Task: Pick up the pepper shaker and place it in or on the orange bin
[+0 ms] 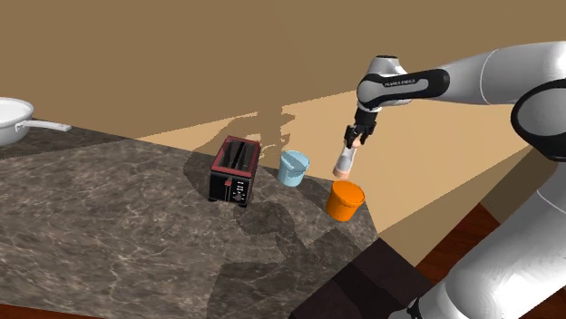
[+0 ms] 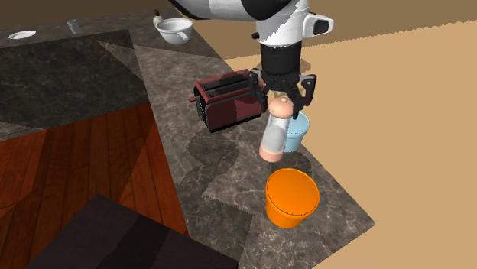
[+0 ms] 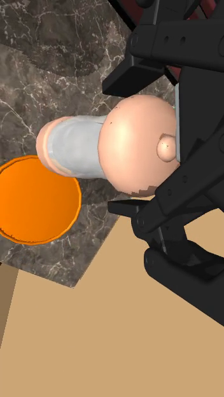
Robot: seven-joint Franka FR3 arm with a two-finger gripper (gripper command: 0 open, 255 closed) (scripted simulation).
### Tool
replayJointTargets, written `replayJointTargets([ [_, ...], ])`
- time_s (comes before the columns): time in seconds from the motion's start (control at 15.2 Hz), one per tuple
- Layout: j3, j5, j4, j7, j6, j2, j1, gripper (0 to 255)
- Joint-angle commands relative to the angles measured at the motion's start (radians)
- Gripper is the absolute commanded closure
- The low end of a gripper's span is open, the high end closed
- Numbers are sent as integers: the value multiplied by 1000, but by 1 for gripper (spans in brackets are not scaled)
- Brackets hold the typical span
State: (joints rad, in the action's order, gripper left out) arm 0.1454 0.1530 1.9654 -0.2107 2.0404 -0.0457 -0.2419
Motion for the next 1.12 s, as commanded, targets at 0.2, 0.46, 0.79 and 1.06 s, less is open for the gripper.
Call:
replayJointTargets([
  [0.2,49,-5,-24,-112,-32,23,-53,255],
  [0.46,87,-11,-59,-195,-59,26,-91,255],
  [0.79,88,-11,-8,-188,6,12,-93,255],
  [1.06,89,-11,28,-184,57,-4,-94,255],
])
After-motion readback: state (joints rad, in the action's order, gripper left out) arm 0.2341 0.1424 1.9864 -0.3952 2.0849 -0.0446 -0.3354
